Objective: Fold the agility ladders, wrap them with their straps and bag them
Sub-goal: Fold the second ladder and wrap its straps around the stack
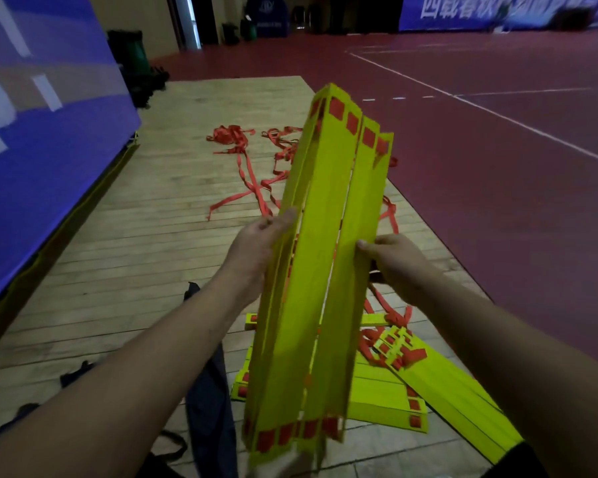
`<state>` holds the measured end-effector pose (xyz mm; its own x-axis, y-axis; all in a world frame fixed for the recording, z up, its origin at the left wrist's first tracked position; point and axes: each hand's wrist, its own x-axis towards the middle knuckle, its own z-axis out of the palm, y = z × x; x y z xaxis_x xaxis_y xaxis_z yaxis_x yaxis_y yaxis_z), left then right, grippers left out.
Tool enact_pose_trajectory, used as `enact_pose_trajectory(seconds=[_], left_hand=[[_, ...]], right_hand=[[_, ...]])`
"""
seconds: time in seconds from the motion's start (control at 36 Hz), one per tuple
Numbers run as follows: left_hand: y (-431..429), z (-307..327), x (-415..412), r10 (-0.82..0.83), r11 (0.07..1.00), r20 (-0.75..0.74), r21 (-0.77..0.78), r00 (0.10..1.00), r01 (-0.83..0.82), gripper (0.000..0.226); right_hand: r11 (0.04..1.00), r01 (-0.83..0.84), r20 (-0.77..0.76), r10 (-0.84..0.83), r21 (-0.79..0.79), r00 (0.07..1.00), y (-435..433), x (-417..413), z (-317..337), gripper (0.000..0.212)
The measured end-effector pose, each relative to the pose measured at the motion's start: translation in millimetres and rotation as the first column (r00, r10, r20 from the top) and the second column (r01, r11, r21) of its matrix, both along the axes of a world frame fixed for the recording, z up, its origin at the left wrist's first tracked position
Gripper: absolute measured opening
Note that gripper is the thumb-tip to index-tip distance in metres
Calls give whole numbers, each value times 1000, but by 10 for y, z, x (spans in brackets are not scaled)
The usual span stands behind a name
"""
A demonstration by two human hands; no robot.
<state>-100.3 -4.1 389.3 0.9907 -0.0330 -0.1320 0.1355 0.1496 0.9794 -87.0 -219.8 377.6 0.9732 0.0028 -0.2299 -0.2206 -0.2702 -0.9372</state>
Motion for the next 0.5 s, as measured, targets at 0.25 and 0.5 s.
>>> enact_pose_trajectory(seconds=[0.25, 0.5], left_hand=[[-41, 61, 37, -185, 930, 106, 341, 977, 139, 40], [21, 289, 60, -174, 975, 25, 147, 984, 169, 52]], right_hand=[[955, 27, -179, 27, 294, 983, 152, -25, -225, 24], [941, 330, -297, -296, 70, 908, 38, 56, -692, 34]])
